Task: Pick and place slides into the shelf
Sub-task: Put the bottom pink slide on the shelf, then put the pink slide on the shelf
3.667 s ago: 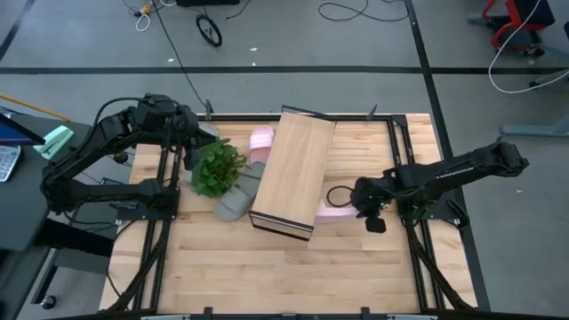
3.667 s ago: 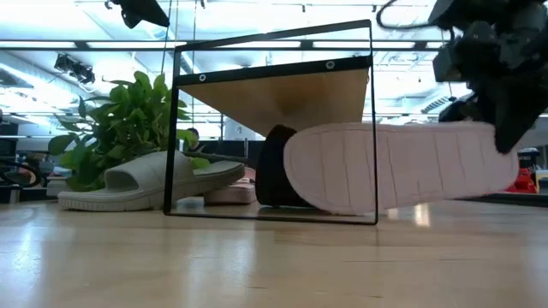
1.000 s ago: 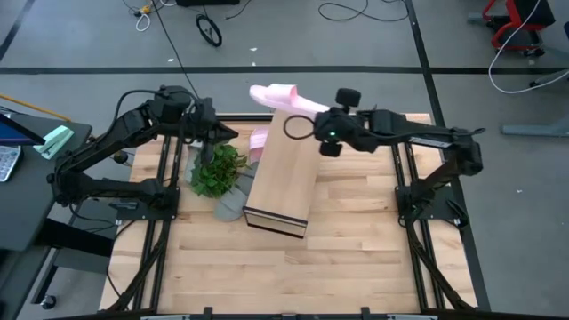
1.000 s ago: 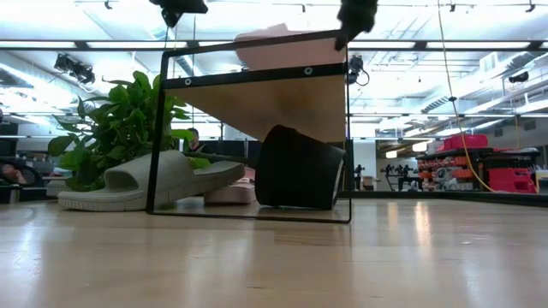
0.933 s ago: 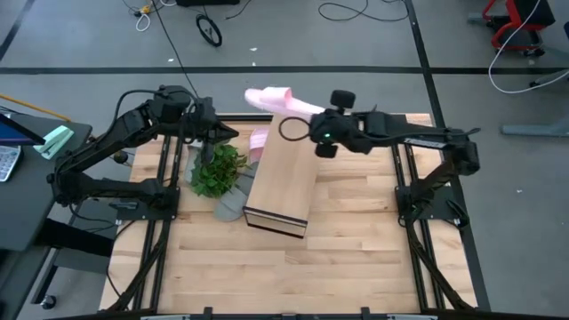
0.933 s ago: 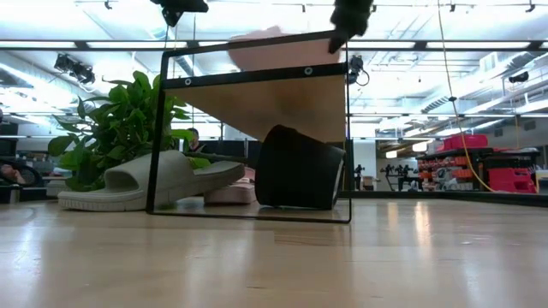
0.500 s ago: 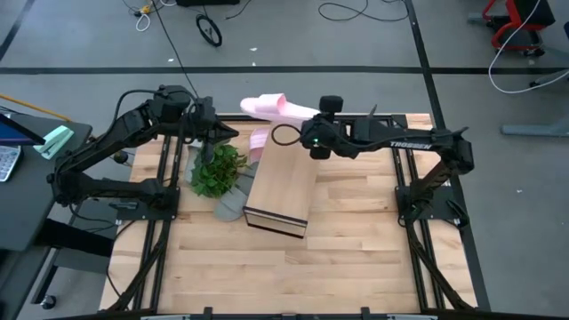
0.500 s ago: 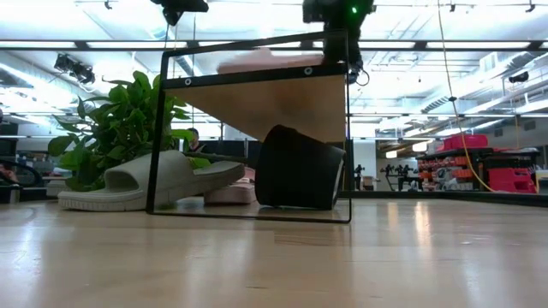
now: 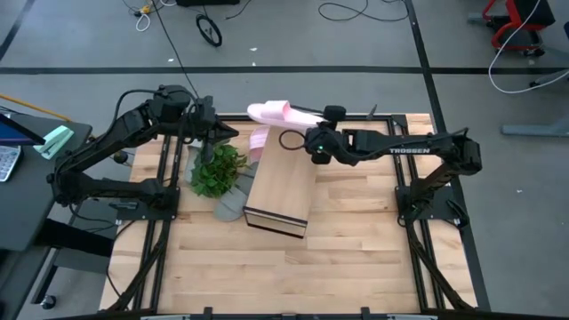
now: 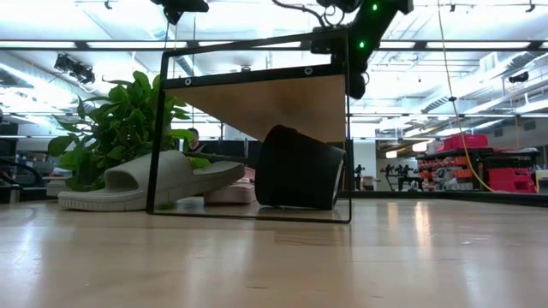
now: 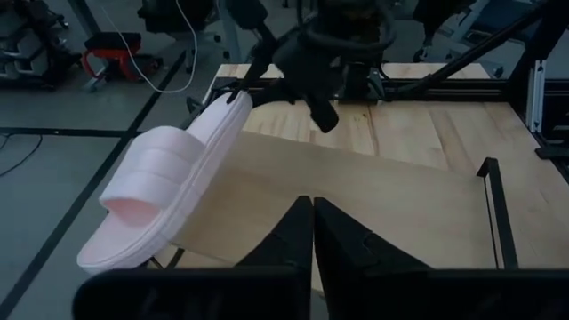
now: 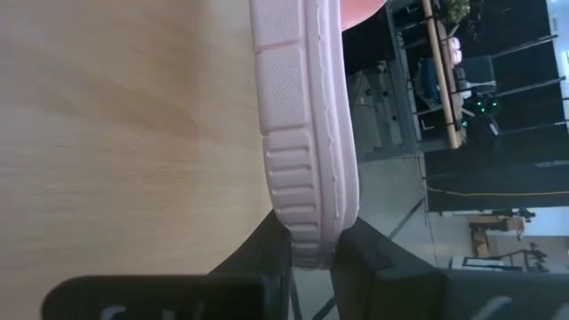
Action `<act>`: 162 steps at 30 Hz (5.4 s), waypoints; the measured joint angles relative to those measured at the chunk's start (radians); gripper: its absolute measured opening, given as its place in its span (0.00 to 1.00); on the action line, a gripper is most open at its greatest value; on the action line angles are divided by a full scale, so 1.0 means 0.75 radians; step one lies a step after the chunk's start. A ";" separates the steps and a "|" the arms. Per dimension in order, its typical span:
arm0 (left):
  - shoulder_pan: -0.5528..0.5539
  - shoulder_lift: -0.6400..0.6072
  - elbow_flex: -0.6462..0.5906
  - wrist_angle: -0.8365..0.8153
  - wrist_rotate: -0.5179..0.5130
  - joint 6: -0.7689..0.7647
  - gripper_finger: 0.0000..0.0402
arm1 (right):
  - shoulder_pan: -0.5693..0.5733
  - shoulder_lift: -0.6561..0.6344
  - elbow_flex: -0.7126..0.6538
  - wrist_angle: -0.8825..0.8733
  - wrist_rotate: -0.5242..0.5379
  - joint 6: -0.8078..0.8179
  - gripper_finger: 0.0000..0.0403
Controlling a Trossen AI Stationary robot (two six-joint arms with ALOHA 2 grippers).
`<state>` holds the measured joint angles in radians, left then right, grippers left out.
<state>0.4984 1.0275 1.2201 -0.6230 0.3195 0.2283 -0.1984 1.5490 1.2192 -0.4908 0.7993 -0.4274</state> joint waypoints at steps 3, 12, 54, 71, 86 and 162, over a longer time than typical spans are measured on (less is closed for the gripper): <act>0.000 0.000 0.000 0.000 0.000 -0.009 0.03 | -0.021 0.000 -0.030 0.039 -0.007 -0.023 0.13; 0.000 0.000 0.000 -0.001 0.000 -0.046 0.06 | -0.088 0.000 -0.066 0.097 -0.089 -0.154 0.13; 0.000 0.000 0.000 -0.011 0.000 -0.117 0.05 | -0.212 -0.001 -0.066 -0.055 -0.417 -0.058 0.41; 0.000 0.000 0.000 -0.015 0.000 -0.152 0.06 | -0.212 -0.010 -0.066 -0.084 -0.520 -0.048 0.50; 0.003 0.000 0.000 -0.079 -0.002 -0.152 0.04 | -0.187 -0.259 -0.066 -0.278 -0.527 0.138 0.54; 0.737 1.561 0.826 -0.657 0.416 0.305 0.45 | 0.191 -0.714 -0.066 -0.444 -0.659 1.094 0.54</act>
<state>1.0513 2.1986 1.8397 -1.1158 0.6317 0.4568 -0.0551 1.0134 1.1698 -0.8238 0.3050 0.3932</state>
